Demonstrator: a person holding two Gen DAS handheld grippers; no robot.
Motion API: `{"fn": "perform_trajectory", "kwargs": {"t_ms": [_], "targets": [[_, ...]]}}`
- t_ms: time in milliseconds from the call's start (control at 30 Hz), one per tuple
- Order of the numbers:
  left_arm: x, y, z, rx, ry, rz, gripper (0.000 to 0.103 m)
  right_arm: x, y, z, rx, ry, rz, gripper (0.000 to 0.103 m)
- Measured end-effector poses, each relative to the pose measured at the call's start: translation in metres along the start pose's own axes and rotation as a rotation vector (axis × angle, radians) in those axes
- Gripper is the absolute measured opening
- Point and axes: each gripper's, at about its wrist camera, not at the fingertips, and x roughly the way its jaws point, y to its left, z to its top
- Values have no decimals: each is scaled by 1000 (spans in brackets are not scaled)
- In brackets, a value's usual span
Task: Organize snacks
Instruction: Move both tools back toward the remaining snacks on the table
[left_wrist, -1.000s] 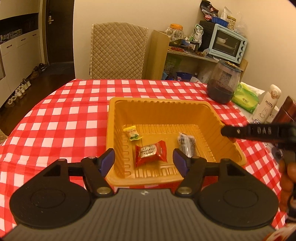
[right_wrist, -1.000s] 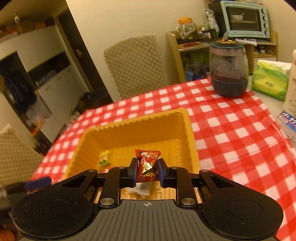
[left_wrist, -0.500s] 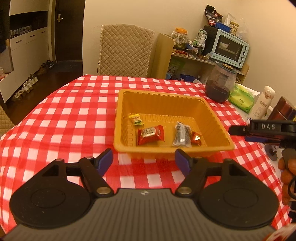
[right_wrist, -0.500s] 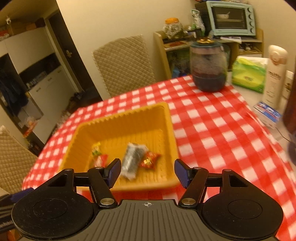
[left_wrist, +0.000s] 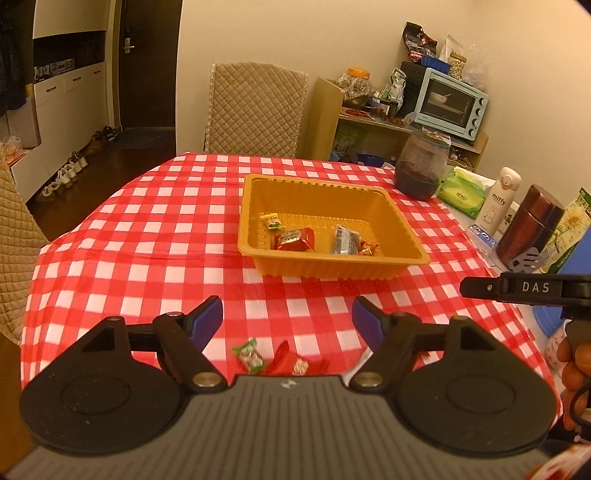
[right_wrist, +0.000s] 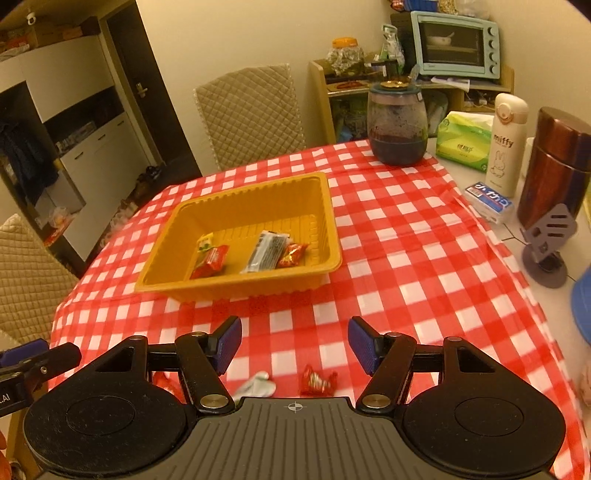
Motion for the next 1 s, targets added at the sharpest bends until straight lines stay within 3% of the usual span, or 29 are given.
{"fn": "perform_trajectory", "kwargs": {"t_ms": [367, 567, 767, 1000], "targets": [[-40, -3, -36, -4, 5, -6, 76, -39, 2, -36, 7, -4, -7, 64], [-53, -2, -58, 19, 10, 7, 78, -60, -10, -76, 67, -9, -9, 64], [-59, -1, -78, 20, 25, 7, 79, -69, -18, -112, 84, 6, -43, 64], [-57, 1, -90, 13, 46, -4, 79, -77, -14, -127, 43, -7, -61, 64]]}}
